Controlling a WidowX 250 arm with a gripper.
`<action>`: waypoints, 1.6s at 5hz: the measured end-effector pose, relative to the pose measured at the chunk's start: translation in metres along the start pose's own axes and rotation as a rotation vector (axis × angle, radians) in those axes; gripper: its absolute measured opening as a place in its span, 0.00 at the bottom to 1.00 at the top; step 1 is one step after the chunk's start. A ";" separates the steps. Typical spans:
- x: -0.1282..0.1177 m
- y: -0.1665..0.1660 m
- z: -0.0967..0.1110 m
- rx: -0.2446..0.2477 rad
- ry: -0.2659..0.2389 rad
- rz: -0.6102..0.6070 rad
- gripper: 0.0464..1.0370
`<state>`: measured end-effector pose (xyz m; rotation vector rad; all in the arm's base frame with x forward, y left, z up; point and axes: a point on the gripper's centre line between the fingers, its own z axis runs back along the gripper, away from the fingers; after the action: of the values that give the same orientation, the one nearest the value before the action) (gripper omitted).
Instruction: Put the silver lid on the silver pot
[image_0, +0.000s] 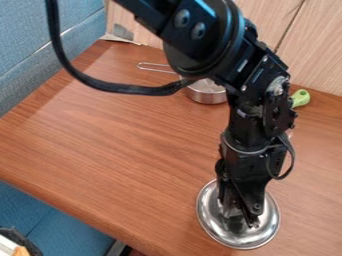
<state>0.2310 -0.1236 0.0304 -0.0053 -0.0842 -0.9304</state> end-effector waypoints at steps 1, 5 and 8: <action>0.000 0.000 0.000 0.003 -0.002 -0.002 0.24; 0.002 0.036 0.066 0.106 -0.133 0.110 0.24; 0.034 0.144 0.083 0.177 -0.174 0.342 0.24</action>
<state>0.3608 -0.0619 0.1199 0.0615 -0.3174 -0.5765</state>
